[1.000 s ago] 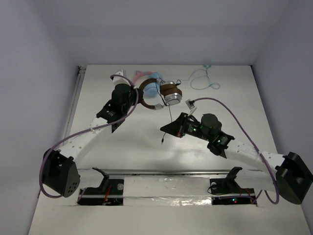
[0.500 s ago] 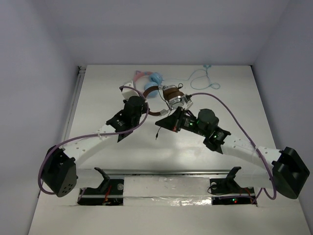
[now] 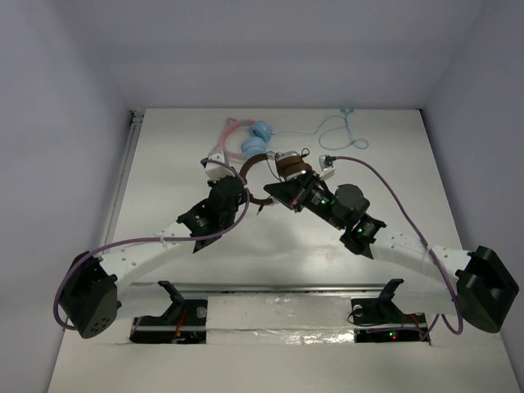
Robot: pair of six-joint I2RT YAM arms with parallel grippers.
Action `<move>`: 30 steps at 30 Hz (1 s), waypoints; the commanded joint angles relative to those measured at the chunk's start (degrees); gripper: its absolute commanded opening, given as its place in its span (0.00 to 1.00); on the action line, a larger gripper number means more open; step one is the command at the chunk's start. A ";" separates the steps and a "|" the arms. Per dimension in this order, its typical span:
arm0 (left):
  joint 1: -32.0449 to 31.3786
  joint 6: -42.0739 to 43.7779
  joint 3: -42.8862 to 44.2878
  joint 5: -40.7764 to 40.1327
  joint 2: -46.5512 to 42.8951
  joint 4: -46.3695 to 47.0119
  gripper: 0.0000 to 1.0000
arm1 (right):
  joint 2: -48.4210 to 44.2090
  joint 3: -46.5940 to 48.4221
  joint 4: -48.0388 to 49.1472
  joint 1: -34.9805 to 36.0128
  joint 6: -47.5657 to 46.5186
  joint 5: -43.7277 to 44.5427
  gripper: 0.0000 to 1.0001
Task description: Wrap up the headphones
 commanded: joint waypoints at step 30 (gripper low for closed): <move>-5.37 1.90 4.89 -4.10 4.17 -2.30 0.00 | 12.30 11.61 -6.51 0.72 6.57 25.16 0.24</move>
